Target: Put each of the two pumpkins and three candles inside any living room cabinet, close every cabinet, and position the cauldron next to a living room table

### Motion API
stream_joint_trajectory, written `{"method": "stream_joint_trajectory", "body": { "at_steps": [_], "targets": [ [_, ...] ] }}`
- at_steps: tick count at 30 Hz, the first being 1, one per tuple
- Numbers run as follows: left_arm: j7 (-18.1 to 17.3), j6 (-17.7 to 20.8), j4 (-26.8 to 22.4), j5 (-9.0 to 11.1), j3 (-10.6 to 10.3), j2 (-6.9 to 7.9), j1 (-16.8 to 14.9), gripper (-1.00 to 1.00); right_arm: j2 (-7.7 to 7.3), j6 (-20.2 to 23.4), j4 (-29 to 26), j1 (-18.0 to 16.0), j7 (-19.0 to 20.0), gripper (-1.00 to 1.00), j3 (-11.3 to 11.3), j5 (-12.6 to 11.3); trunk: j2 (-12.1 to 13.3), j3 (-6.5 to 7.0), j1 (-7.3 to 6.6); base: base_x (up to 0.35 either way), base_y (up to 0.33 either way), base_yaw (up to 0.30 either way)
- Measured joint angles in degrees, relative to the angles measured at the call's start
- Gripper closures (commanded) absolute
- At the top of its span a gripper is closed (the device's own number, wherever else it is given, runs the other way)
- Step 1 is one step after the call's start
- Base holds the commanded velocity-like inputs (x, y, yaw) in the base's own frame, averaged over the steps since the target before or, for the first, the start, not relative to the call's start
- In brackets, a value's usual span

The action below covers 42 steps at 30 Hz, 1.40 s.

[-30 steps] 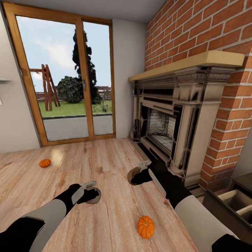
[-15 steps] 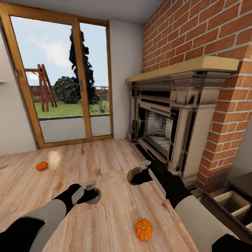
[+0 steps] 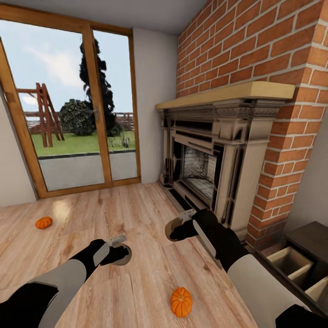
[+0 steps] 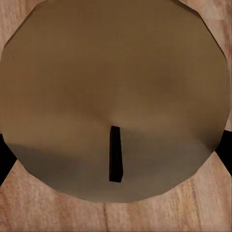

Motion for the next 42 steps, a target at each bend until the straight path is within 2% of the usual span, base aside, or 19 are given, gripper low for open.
{"method": "stream_joint_trajectory", "body": {
  "at_steps": [17, 32, 42],
  "targets": [
    [0.08, 0.0, 0.0, 0.01, 0.0, -0.06, 0.0, 1.0, 0.06, 0.0, 0.0, -0.02, -0.12, 1.0, 0.19, 0.02, 6.82, 3.05, -3.73, 0.0, 0.0, -0.002],
    [0.17, -0.02, 0.03, -0.02, -0.02, -0.08, 0.0, 1.0, 0.05, 0.01, -0.02, 0.03, -0.15, 1.0, 0.16, 0.17, 12.84, 5.46, -7.03, 0.0, 0.0, -0.234],
    [0.17, 0.0, 0.0, -0.02, 0.0, -0.07, 0.0, 1.0, 0.06, -0.25, 0.0, 0.0, -0.14, 1.0, 0.19, 0.1, 16.85, 6.74, -9.23, 0.0, 0.0, -0.04]
  ]
}}
